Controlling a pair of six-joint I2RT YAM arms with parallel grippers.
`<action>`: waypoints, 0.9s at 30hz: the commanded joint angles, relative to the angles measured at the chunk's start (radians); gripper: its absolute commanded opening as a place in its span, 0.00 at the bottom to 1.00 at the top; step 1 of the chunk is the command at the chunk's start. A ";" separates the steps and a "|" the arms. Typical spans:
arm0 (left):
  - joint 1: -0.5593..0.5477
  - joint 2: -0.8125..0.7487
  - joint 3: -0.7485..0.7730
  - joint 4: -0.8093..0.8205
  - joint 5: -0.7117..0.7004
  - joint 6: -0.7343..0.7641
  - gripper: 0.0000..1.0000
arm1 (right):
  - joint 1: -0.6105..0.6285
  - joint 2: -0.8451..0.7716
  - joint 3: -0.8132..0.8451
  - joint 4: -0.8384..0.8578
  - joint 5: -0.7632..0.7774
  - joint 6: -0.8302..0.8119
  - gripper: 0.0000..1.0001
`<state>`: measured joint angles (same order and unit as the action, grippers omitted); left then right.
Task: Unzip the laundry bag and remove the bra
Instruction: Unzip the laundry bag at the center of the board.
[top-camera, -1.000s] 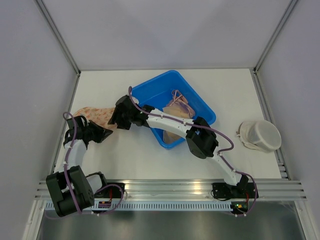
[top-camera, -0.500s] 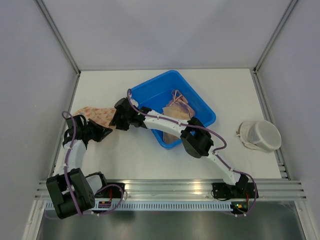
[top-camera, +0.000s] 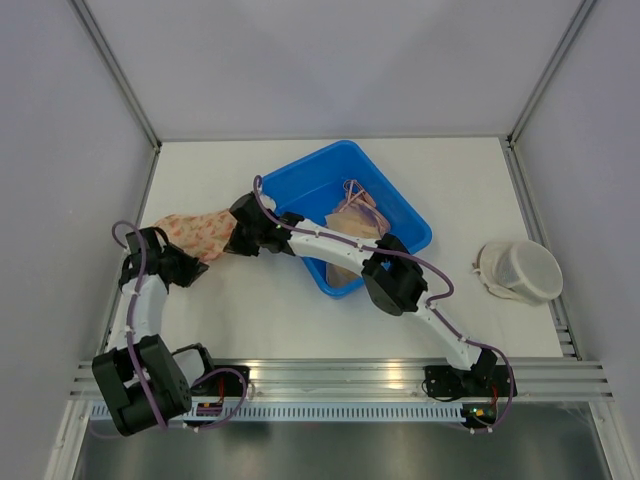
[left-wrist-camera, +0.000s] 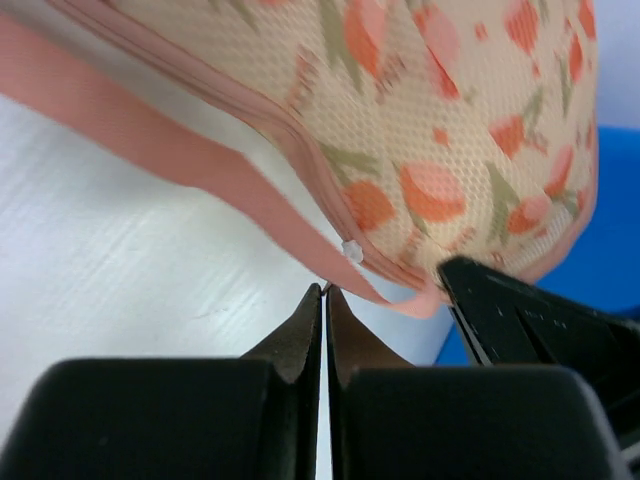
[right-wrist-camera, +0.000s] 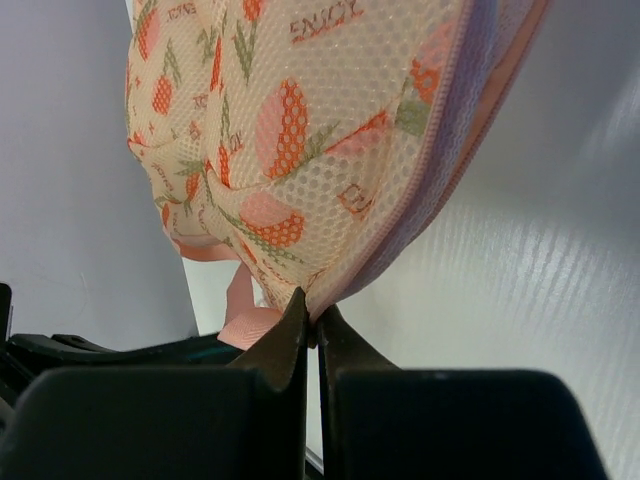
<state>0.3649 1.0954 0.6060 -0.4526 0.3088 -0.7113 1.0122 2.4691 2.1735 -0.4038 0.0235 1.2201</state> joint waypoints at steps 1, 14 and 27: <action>0.051 0.012 0.044 -0.054 -0.161 0.049 0.02 | -0.020 -0.074 -0.015 0.023 0.009 -0.051 0.00; 0.112 -0.041 0.044 -0.086 -0.148 0.044 0.02 | -0.060 -0.055 0.025 0.005 -0.111 -0.188 0.00; 0.103 -0.075 -0.057 0.143 0.253 0.073 0.29 | -0.058 -0.159 -0.063 0.086 -0.183 -0.191 0.00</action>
<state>0.4740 1.0283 0.5652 -0.3870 0.4656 -0.6708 0.9516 2.4096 2.1086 -0.3748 -0.1139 1.0424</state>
